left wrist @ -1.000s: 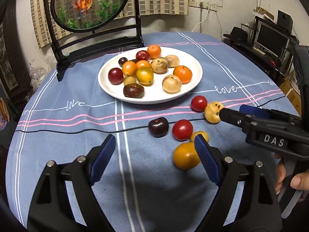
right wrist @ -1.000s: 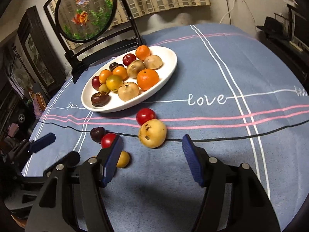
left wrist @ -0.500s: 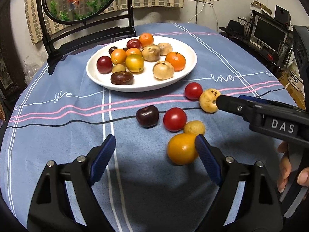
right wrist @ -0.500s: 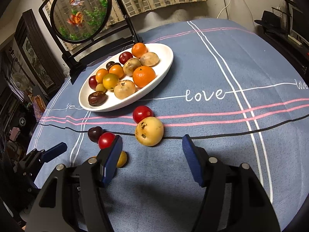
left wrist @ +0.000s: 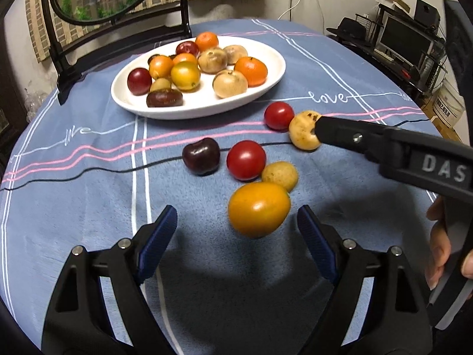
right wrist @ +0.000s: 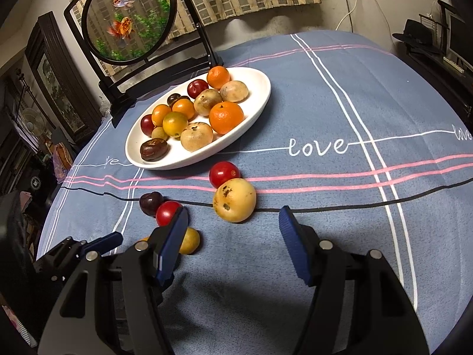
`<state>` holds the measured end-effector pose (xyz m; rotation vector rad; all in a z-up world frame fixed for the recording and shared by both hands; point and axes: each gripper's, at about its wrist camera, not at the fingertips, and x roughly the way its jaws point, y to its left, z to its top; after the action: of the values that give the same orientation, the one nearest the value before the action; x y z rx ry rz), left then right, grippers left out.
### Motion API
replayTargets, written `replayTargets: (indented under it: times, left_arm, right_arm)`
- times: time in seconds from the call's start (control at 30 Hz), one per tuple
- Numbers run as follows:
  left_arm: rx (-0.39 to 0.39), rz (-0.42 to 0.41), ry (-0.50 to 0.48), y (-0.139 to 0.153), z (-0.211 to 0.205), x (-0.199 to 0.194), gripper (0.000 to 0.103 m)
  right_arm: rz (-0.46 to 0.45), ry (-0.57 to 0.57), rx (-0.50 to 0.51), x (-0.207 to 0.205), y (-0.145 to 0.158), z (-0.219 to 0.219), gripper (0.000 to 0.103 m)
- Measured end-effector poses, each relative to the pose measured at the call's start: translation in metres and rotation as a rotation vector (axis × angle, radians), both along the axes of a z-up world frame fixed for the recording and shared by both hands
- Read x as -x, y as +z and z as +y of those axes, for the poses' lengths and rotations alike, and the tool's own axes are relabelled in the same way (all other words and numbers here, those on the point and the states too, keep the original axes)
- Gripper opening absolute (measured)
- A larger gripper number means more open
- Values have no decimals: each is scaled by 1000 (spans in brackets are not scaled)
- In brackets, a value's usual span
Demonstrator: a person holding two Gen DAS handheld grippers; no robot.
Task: Organize fruits
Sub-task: 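Grasp the yellow-orange tomato with the left tool while the right tool grasps a small orange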
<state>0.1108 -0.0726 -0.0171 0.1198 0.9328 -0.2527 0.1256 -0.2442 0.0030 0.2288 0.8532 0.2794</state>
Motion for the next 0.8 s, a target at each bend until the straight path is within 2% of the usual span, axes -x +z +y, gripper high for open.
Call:
replayTargets:
  times: [0.03, 0.07, 0.1, 0.17, 0.4, 0.63, 0.7, 0.8]
  left_arm:
    - [2, 5, -1, -2, 0, -1, 80]
    - [3, 8, -2, -4, 0, -1, 69]
    - [19, 26, -15, -6, 0, -3, 64]
    - [47, 36, -19, -6, 2, -3, 42]
    - [89, 47, -18, -5, 9, -2, 41]
    - [129, 56, -27, -6, 14, -3, 41]
    - [134, 58, -28, -5, 15, -3, 41]
    - [132, 56, -32, -6, 14, -4, 41]
  right_arm:
    - [0, 0, 1, 0, 0, 0, 65]
    - [0, 1, 1, 0, 0, 0, 65]
    - [0, 1, 3, 0, 0, 0, 65]
    - [4, 0, 6, 0, -1, 1, 65]
    - [22, -2, 41, -3, -9, 4, 65]
    - [44, -3, 115, -10, -14, 19, 65]
    - [38, 6, 174, -15, -16, 29, 65]
    - [50, 7, 241, -24, -22, 39, 56]
